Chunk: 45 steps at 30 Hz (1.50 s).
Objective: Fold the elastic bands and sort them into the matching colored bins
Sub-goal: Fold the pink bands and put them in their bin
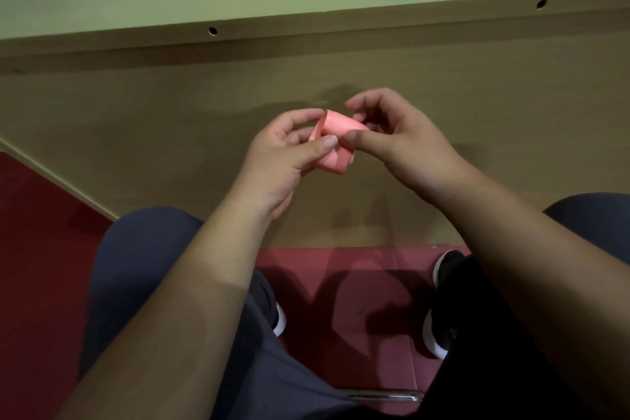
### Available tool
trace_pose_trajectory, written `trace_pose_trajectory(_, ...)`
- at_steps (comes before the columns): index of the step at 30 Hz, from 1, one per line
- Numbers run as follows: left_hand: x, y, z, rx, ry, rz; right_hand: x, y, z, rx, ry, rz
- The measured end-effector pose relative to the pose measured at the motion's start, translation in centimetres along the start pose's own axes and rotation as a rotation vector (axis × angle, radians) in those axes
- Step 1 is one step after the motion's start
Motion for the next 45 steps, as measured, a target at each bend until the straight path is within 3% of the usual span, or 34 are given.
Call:
trace_pose_trajectory(10, 0.5, -0.3, -0.4, -0.247, 0.048, 0.081, 0.4, -0.4, 0.6, 0.095, -0.112, 0.077)
trace_pose_trajectory(26, 0.2, -0.4, -1.3, -0.140, 0.049, 0.128, 0.1, -0.4, 0.9, 0.216, -0.166, 0.046)
trace_pose_trajectory(37, -0.7, -1.2, -0.7, 0.005, 0.046, 0.004, 0.1, -0.7, 1.4, 0.268, -0.235, 0.006)
trace_pose_trajectory(45, -0.7, -0.9, -0.2, -0.026, 0.089, 0.003, -0.2, -1.1, 1.0, 0.034, -0.175, 0.053)
Point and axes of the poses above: each hand's wrist, its own x-axis towards the middle knuckle, its own y-axis out of the back of the hand, z = x × y, the point moved 1 cm from there along x, towards the middle knuckle, and after that the axes turned 8 degrees about -z, right-handed, at the moved point
